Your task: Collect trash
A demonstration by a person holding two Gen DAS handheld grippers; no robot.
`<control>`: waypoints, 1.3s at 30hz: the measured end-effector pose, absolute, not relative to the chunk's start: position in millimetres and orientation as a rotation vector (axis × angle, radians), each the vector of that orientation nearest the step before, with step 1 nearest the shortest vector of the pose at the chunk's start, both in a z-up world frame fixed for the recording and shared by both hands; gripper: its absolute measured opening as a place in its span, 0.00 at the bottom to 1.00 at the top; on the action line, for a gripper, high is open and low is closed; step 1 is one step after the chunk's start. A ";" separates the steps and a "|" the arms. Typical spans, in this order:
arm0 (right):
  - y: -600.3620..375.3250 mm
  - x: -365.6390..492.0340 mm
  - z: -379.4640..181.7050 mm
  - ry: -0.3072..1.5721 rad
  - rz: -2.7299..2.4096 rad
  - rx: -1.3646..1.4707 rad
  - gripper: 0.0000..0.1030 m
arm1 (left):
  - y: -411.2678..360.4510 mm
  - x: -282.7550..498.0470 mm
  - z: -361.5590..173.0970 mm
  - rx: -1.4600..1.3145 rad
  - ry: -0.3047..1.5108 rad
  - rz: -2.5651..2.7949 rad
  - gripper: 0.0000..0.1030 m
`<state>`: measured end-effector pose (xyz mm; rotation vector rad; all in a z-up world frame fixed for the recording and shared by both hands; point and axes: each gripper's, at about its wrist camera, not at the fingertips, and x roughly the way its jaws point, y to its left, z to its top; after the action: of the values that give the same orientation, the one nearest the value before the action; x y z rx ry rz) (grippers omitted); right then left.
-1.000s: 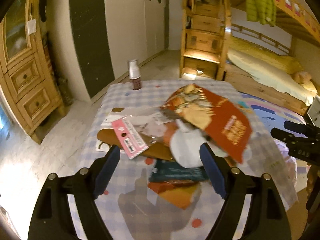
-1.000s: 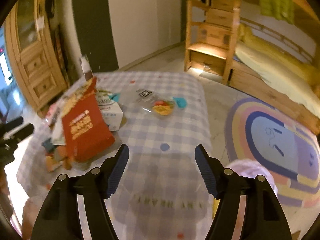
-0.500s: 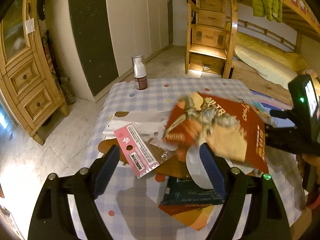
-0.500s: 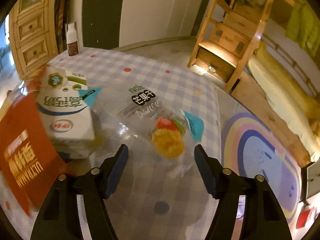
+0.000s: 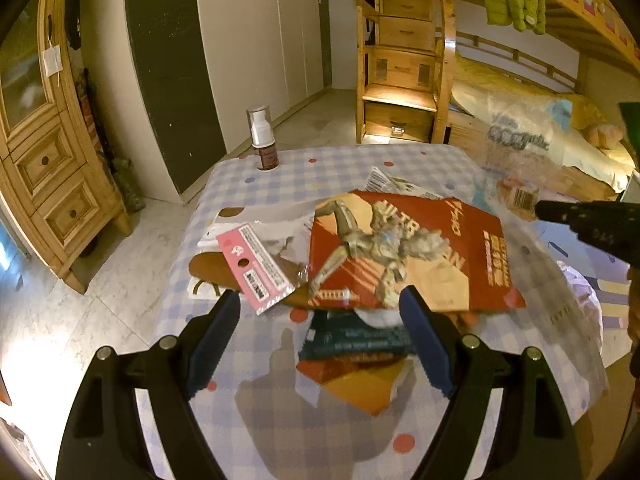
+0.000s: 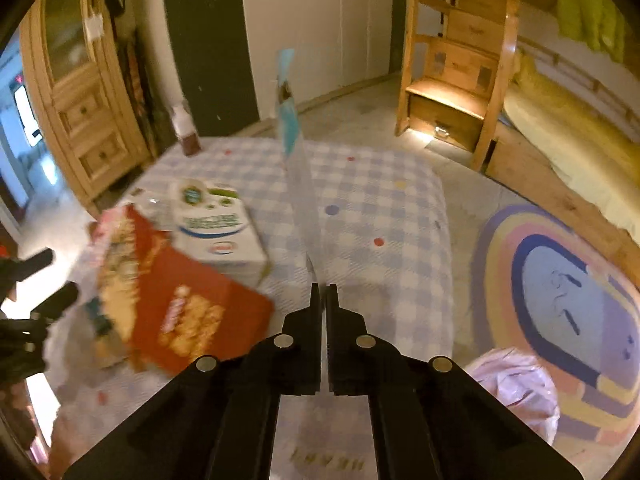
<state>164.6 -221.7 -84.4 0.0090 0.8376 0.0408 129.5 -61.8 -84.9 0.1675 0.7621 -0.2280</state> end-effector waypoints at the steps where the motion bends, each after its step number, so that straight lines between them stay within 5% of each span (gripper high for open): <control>1: -220.4 163.1 -83.4 0.832 0.043 0.010 0.02 | -61.1 126.2 -85.5 0.167 0.766 -0.229 0.77; 26: -151.1 59.6 -94.5 0.914 0.190 0.053 0.02 | -67.8 74.3 -98.8 0.098 0.803 -0.336 0.77; 31: -166.6 55.2 -92.2 0.870 0.105 0.058 0.02 | -75.9 90.2 -108.1 0.052 0.840 -0.357 0.56; 36: -183.1 53.2 -93.8 0.867 0.078 0.090 0.02 | -91.8 103.6 -119.6 0.022 0.887 -0.390 0.51; 39: -188.7 51.9 -93.5 0.867 0.071 0.098 0.02 | -98.0 105.8 -122.1 0.022 0.902 -0.409 0.35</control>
<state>51.9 -188.7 -93.5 0.0980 0.8666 0.0713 105.8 -98.0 -122.1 0.0220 0.9017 -0.4095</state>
